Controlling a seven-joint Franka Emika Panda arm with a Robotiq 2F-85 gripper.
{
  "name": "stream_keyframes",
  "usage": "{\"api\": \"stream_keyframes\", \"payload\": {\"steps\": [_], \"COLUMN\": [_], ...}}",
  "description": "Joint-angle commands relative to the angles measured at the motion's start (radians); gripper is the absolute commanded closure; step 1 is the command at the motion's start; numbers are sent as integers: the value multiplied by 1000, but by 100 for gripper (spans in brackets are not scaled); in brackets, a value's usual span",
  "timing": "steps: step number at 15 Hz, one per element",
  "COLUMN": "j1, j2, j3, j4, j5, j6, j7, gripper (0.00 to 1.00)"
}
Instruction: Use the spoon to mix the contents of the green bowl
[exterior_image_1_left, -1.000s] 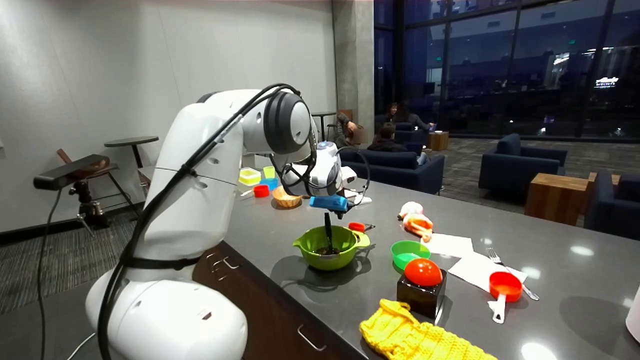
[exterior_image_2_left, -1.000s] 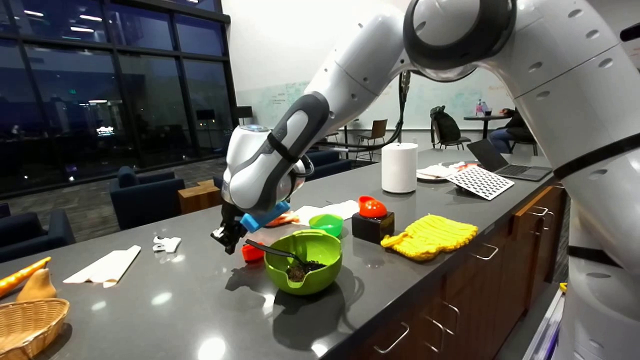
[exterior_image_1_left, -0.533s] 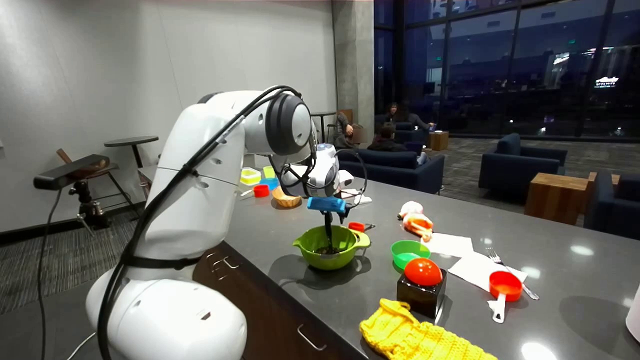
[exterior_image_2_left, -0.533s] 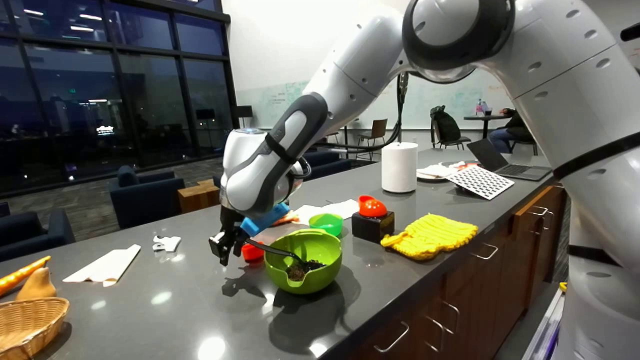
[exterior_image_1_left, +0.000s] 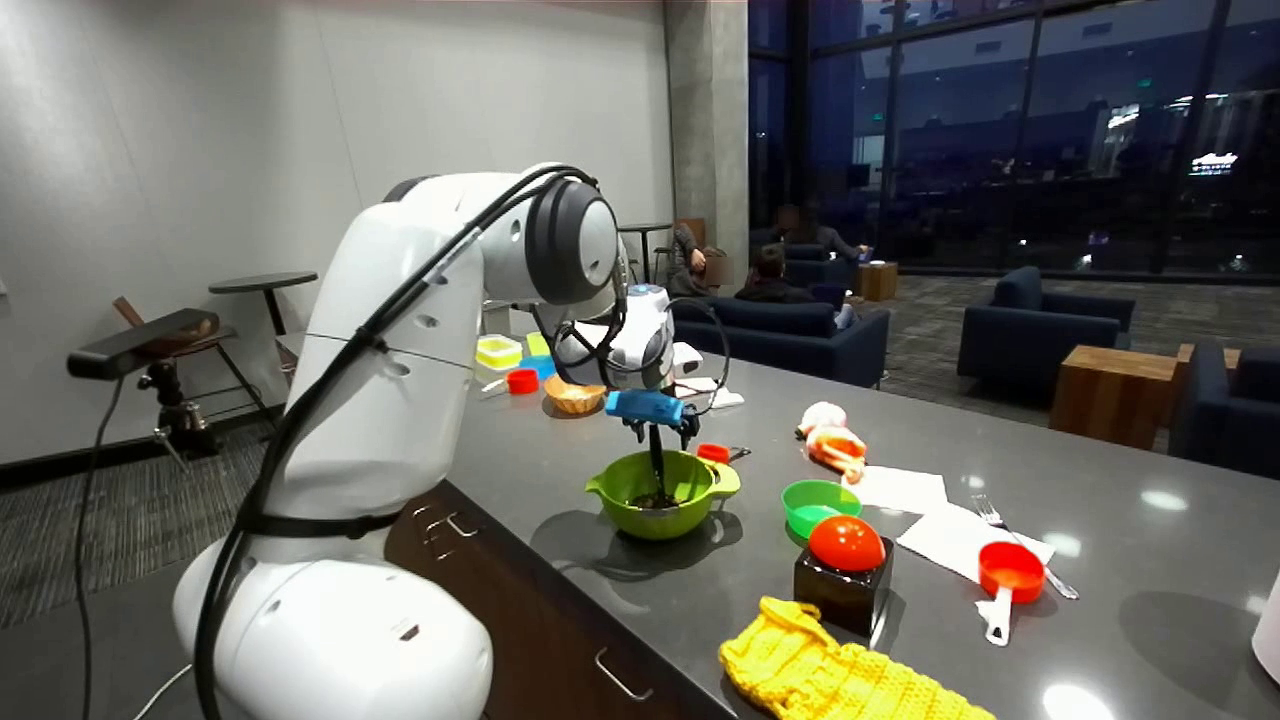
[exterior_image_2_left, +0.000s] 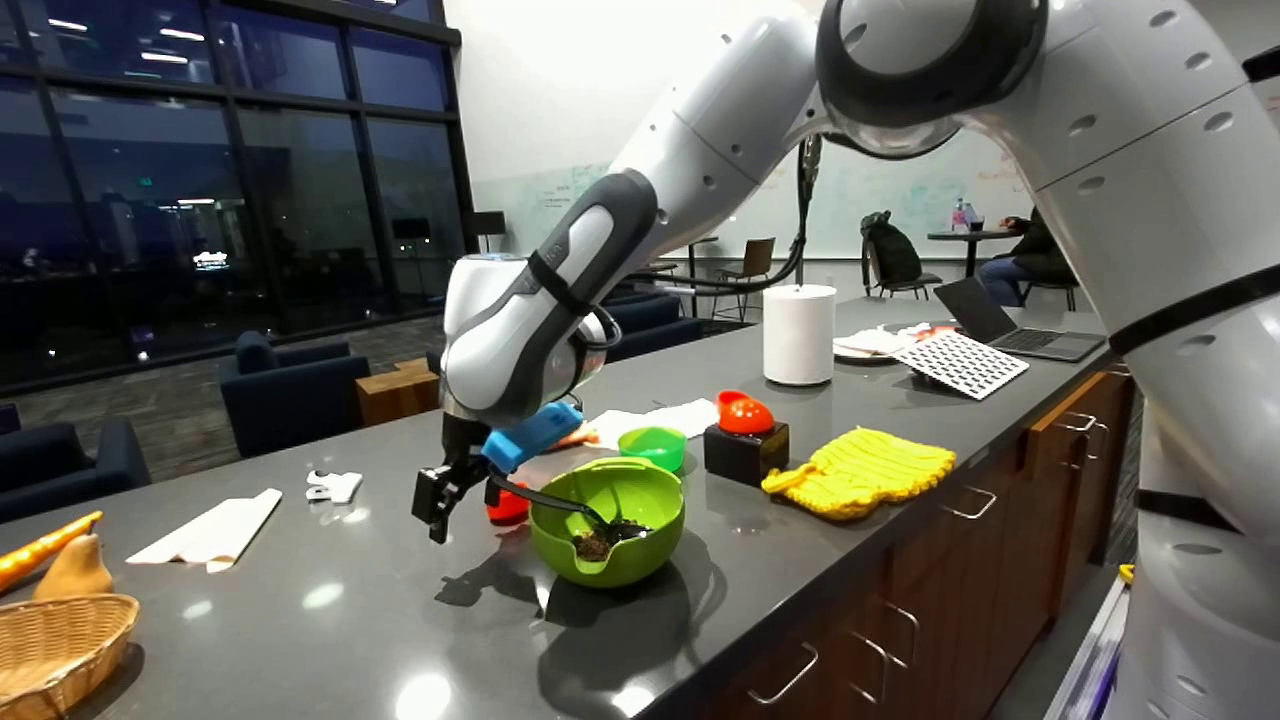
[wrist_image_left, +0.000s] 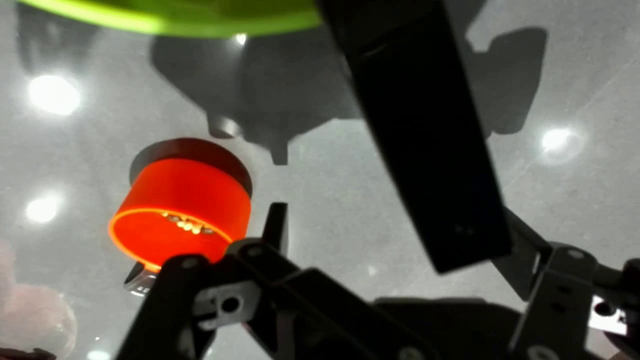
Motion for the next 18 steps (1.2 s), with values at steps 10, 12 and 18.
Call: {"api": "stream_keyframes", "payload": {"steps": [10,12,18], "j1": [-35,-35,-35], "j2": [-58,-58,-58], "j3": [10,10,10], "j4": [-81,-81,-82], "j5": [38,38,38], "j6": [41,41,41], "j7": [-29,-29,-29], "gripper": [0,0,0]}}
